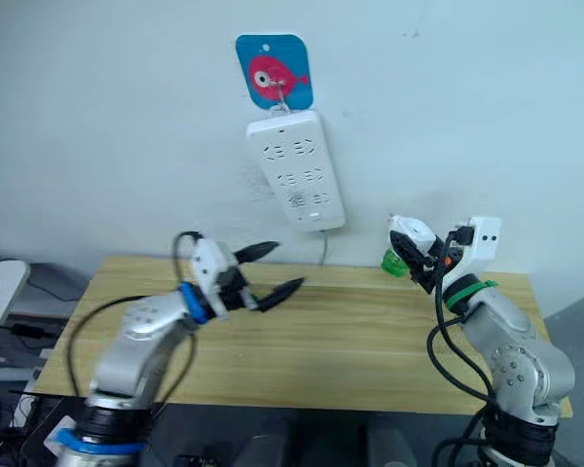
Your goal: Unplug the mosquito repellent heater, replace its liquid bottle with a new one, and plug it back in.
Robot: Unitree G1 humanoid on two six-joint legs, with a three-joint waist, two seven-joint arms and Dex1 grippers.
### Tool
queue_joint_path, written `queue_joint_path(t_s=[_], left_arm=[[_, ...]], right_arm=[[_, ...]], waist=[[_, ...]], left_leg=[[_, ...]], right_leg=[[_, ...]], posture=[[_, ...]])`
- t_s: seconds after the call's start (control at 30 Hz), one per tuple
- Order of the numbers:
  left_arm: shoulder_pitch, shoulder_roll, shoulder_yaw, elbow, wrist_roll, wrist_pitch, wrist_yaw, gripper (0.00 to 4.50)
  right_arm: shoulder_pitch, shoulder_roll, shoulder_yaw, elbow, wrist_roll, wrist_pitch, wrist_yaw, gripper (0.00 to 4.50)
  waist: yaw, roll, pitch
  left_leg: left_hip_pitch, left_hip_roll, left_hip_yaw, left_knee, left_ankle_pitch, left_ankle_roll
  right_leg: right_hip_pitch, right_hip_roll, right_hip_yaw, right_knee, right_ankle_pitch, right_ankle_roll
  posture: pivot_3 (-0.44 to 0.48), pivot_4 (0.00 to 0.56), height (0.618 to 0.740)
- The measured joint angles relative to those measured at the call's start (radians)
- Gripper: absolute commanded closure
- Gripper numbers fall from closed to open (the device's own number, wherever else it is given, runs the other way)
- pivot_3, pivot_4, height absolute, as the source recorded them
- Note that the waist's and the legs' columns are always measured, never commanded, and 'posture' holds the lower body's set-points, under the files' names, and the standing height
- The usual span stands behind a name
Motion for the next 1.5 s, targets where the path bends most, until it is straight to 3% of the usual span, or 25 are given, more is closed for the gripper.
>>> queue_joint_path(t_s=[0.17, 0.4, 0.77, 0.9, 1.07, 1.5], left_arm=[[-0.053, -0.109, -0.093, 0.004, 0.002, -0.001, 0.038, 0.03], [-0.122, -0.216, -0.171, 0.150, 0.047, -0.108, 0.048, 0.03], [-0.182, -0.335, -0.187, 0.257, 0.087, -0.214, 0.118, 0.03], [-0.163, -0.335, -0.204, 0.257, 0.088, -0.214, 0.117, 0.86], [-0.163, -0.336, -0.206, 0.257, 0.088, -0.214, 0.121, 2.24], [-0.191, -0.299, -0.202, 0.282, 0.090, -0.255, 0.086, 2.24]], right_arm=[[-0.037, 0.015, -0.096, 0.029, 0.263, 0.065, -0.171, 1.55], [-0.031, -0.049, -0.089, 0.037, 0.612, 0.037, -0.381, 1.55], [0.036, -0.119, 0.032, 0.001, 0.801, -0.142, -0.534, 1.55], [0.045, -0.154, 0.056, -0.010, 0.820, -0.197, -0.547, 1.55], [0.061, -0.188, 0.086, -0.011, 0.840, -0.242, -0.553, 1.55], [0.072, -0.256, 0.134, -0.010, 0.874, -0.302, -0.541, 1.55]], waist=[[-0.006, 0.000, 0.001], [-0.012, 0.000, 0.005], [-0.024, -0.001, 0.005], [-0.026, -0.001, 0.005], [-0.027, -0.001, 0.005], [-0.026, -0.001, 0.005]], left_leg=[[0.000, 0.000, 0.002, -0.001, 0.000, 0.001], [-0.001, 0.000, 0.003, -0.001, -0.001, 0.002], [-0.002, 0.000, 0.003, -0.002, 0.000, 0.002], [-0.003, 0.000, 0.002, -0.002, 0.000, 0.002], [-0.003, 0.000, 0.003, -0.002, 0.000, 0.002], [-0.005, 0.000, 0.002, -0.002, 0.000, 0.002]], right_leg=[[0.000, 0.001, 0.001, 0.000, 0.000, 0.000], [0.001, 0.000, 0.001, -0.002, 0.000, 0.000], [0.002, 0.001, 0.000, -0.007, 0.000, 0.000], [0.003, 0.001, 0.000, -0.008, 0.000, 0.000], [0.003, 0.001, 0.000, -0.009, 0.000, 0.000], [0.003, 0.001, 0.000, -0.013, 0.001, 0.001]], posture=[[-0.024, 0.229, 0.740], [-0.049, 0.227, 0.740], [-0.081, 0.224, 0.740], [-0.081, 0.224, 0.740], [-0.082, 0.224, 0.740], [-0.082, 0.224, 0.740]])
